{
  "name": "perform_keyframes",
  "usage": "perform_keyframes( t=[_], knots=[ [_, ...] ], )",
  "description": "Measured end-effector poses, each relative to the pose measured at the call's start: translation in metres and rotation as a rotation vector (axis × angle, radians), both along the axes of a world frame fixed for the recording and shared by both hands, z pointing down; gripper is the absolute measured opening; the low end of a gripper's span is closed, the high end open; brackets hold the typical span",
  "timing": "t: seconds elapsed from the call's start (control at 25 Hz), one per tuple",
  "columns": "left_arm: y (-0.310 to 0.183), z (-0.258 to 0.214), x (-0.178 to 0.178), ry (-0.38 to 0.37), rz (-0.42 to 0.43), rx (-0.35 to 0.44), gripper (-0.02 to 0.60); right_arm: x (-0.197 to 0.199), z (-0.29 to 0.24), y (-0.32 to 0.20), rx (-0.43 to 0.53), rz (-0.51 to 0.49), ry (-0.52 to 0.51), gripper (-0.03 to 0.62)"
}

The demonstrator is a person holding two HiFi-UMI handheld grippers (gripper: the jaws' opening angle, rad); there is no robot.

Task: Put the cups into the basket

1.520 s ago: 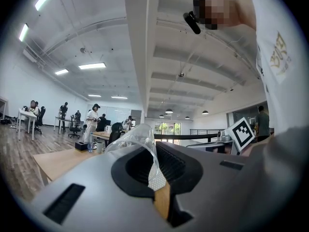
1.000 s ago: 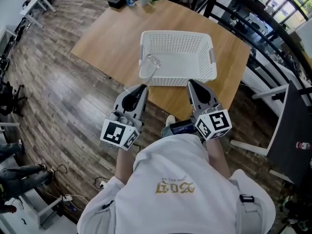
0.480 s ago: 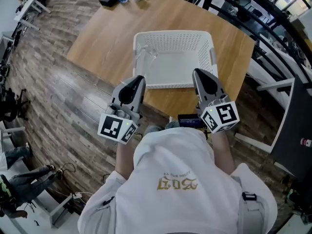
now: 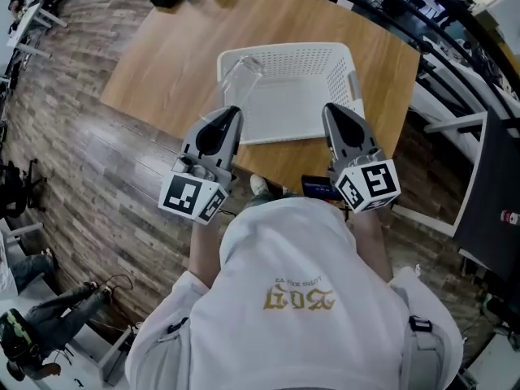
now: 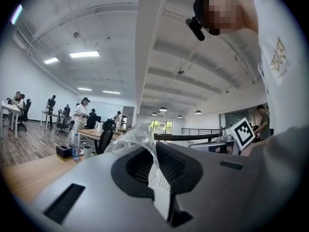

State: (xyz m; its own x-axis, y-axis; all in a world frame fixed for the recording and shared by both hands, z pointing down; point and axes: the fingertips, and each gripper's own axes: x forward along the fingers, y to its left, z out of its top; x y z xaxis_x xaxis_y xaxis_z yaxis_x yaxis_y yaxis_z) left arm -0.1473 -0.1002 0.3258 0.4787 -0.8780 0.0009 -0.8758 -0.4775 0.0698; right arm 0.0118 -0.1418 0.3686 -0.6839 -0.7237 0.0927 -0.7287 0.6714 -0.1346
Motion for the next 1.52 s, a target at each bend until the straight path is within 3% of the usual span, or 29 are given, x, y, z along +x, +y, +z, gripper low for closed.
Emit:
perform_keyframes(
  t=[0.56, 1.0, 1.52],
  knots=[
    [-0.025, 0.009, -0.004, -0.067, 0.05, -0.045, 0.021, -0.014, -0.002, -0.023, 0.004, 0.008, 0.013, 0.011],
    [-0.044, 0.034, -0.018, -0.122, 0.096, -0.127, 0.021, -0.027, 0.007, -0.04, -0.023, -0.006, 0.037, 0.011],
    [-0.063, 0.075, 0.007, -0.318, 0.209, -0.272, 0.021, -0.022, 0.011, -0.057, -0.013, 0.0, 0.076, 0.011]
  ],
)
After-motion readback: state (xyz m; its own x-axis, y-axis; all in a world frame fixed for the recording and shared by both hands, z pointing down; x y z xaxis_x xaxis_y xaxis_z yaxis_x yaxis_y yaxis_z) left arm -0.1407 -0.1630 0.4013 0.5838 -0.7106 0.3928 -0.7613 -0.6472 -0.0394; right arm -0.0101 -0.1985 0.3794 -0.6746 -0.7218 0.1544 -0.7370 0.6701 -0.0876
